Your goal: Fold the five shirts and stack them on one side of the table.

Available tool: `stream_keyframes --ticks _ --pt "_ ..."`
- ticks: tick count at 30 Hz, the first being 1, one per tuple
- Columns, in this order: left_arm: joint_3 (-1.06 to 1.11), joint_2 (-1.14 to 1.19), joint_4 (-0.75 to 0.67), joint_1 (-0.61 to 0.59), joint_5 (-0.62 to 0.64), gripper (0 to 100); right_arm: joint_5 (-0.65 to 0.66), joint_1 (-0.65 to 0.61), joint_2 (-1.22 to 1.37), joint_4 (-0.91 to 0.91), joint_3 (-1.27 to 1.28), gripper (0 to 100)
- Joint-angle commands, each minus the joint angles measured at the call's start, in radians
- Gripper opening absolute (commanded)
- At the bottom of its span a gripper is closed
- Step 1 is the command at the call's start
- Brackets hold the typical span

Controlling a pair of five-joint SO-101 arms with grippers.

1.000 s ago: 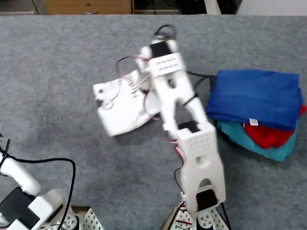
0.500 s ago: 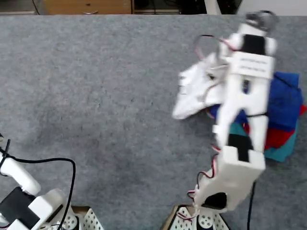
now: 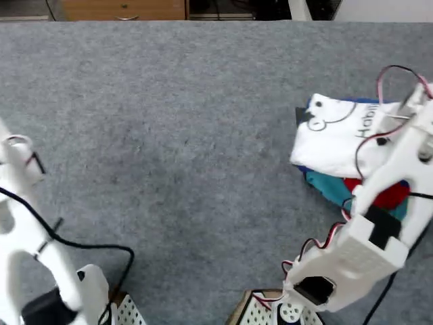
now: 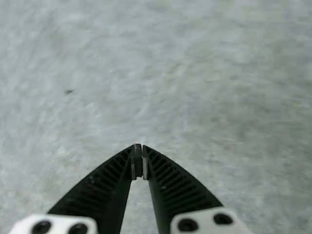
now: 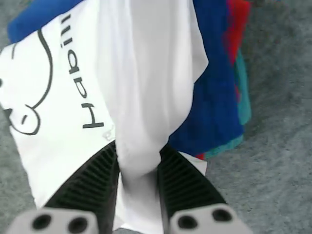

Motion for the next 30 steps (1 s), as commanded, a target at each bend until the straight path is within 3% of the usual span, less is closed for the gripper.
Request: stream_keyframes --ticks 1,4,9,16,19,23,28,30 --pt "0.055 -0.12 0.002 0.161 0.055 2 0.037 0.073 -0.077 -0.012 0.001 0.5" --pt "0.137 -0.205 -0.008 0.305 0.074 2 0.052 0.114 -0.077 -0.057 0.008 0.5" --pt "0.189 -0.272 -0.021 0.431 0.064 2 0.115 0.131 -0.077 -0.06 0.01 2.9" --pt "0.261 -0.277 -0.094 0.446 0.064 3 0.204 0.125 -0.087 0.014 -0.001 35.4" --pt "0.296 -0.282 -0.104 0.453 0.063 6 0.255 0.13 -0.096 0.018 -0.005 41.6" --pt "0.338 -0.283 -0.117 0.453 0.063 3 0.272 0.125 -0.188 0.018 -0.016 31.4" --pt "0.391 -0.285 -0.049 0.453 0.063 2 0.315 0.015 -0.352 0.018 -0.005 2.7" --pt "0.405 -0.285 0.014 0.453 0.063 2 0.311 -0.053 -0.414 0.02 -0.004 2.4"
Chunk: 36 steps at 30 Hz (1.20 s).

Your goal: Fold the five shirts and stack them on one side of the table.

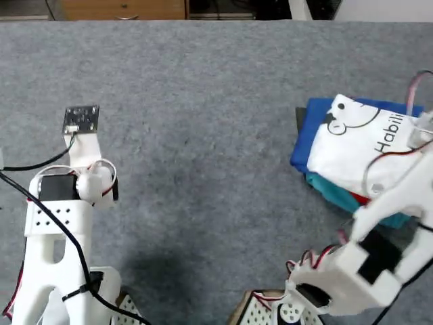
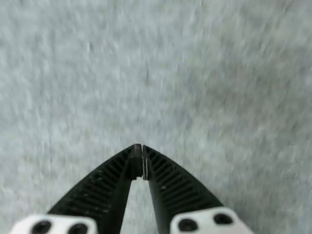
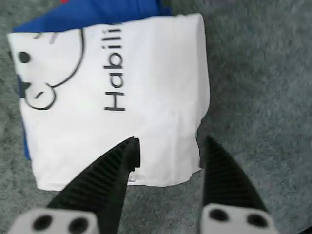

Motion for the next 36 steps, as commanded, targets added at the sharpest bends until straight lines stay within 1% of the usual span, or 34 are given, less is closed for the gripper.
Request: stream_keyframes --ticks 1,4,7,11,14,19,21,23,25,27,29,32,33,36 --pt "0.011 -0.021 0.086 0.009 0.002 2 0.009 -0.125 -0.153 0.02 -0.008 4.1" --pt "0.029 -0.021 0.138 -0.009 0.002 2 0.009 -0.249 -0.245 0.02 0.053 3.0" --pt "0.023 -0.021 0.138 -0.06 0.002 2 0.017 -0.4 -0.354 0.018 0.174 0.4" --pt "0.023 -0.022 0.133 -0.077 0.009 2 0.017 -0.596 -0.53 0.015 0.387 0.5" --pt "0.058 -0.073 0.095 -0.095 0.011 2 0.018 -0.694 -0.677 -0.071 0.59 0.5" --pt "0.212 -0.317 0.014 -0.164 0.003 2 0.02 -0.727 -0.944 -0.305 1.041 0.5" --pt "0.278 -0.433 -0.023 -0.213 0.003 2 0.052 -0.725 -1.033 -0.385 1.251 0.5" --pt "0.37 -0.547 -0.087 -0.259 0.002 2 0.092 -0.725 -1.113 -0.474 1.449 0.5" --pt "0.488 -0.659 -0.161 -0.287 0.002 2 0.104 -0.725 -1.188 -0.537 1.596 0.5" --pt "0.606 -0.762 -0.209 -0.301 -0.02 2 0.101 -0.725 -1.259 -0.565 1.701 0.5" --pt "0.703 -0.865 -0.209 -0.311 -0.049 2 0.1 -0.725 -1.328 -0.569 1.782 0.5" --pt "0.819 -1.013 -0.207 -0.342 -0.054 2 0.1 -0.725 -1.42 -0.574 1.896 0.5" --pt "0.833 -1.036 -0.207 -0.358 -0.054 2 0.1 -0.725 -1.452 -0.574 1.937 0.5" --pt "0.815 -1.01 -0.212 -0.368 -0.054 2 0.1 -0.72 -1.564 -0.595 2.043 0.5"
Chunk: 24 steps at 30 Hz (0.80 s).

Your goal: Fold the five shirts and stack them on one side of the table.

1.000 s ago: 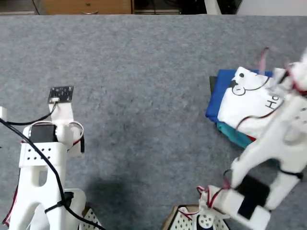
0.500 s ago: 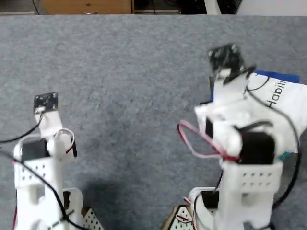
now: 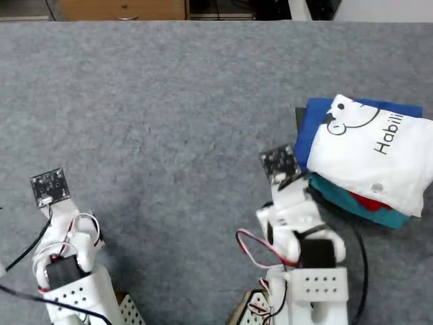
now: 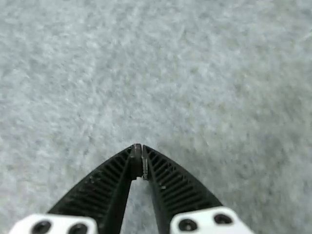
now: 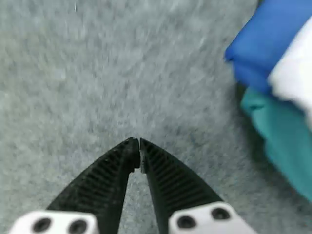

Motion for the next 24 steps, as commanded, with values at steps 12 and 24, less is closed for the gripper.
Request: stream_keyframes --ticks 12,24 --pt "0.023 -0.013 0.135 -0.018 -0.012 2 0.008 -0.008 -0.42 0.054 0.248 0.5" --pt "0.023 -0.012 0.13 -0.017 -0.012 2 0.011 -0.008 -0.371 0.071 0.252 0.5"
